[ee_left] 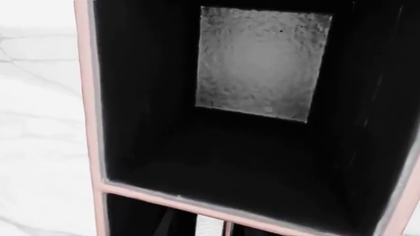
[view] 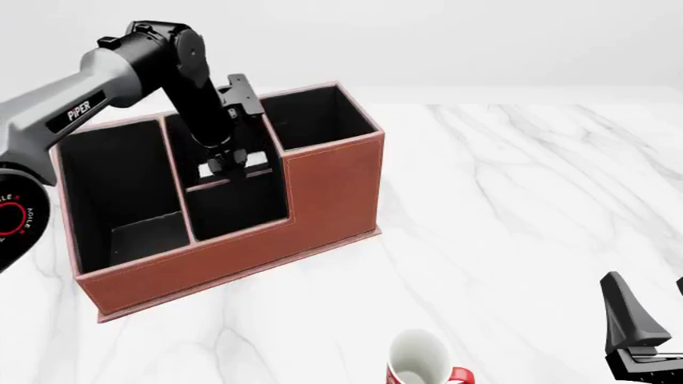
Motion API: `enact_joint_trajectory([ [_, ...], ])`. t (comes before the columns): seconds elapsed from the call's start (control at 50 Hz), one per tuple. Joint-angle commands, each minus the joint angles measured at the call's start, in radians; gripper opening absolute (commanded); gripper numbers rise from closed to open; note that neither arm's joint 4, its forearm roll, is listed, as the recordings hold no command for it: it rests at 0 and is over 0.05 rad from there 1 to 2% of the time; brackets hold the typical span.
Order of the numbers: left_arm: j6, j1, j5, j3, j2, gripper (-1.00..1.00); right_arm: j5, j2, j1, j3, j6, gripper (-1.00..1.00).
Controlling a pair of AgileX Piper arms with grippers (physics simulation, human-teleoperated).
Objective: Pick up the book and place it in the front compartment of the caddy.
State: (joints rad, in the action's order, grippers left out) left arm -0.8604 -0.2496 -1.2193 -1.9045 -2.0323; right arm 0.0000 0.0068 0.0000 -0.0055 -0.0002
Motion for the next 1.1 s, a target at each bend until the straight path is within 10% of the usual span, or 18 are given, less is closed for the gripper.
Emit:
enact_joint_trajectory([
  [0.02,-0.026,0.02,-0.001,-0.001,0.011,1.0,-0.001,0.0,0.0,0.0,0.0,1.0],
  [0.56,-0.109,0.06,-0.001,0.076,0.159,1.0,-0.001,0.0,0.0,0.001,0.0,1.0],
  [1.1,-0.239,0.132,-0.001,0.366,0.559,1.0,-0.001,0.0,0.0,0.0,0.0,1.0],
])
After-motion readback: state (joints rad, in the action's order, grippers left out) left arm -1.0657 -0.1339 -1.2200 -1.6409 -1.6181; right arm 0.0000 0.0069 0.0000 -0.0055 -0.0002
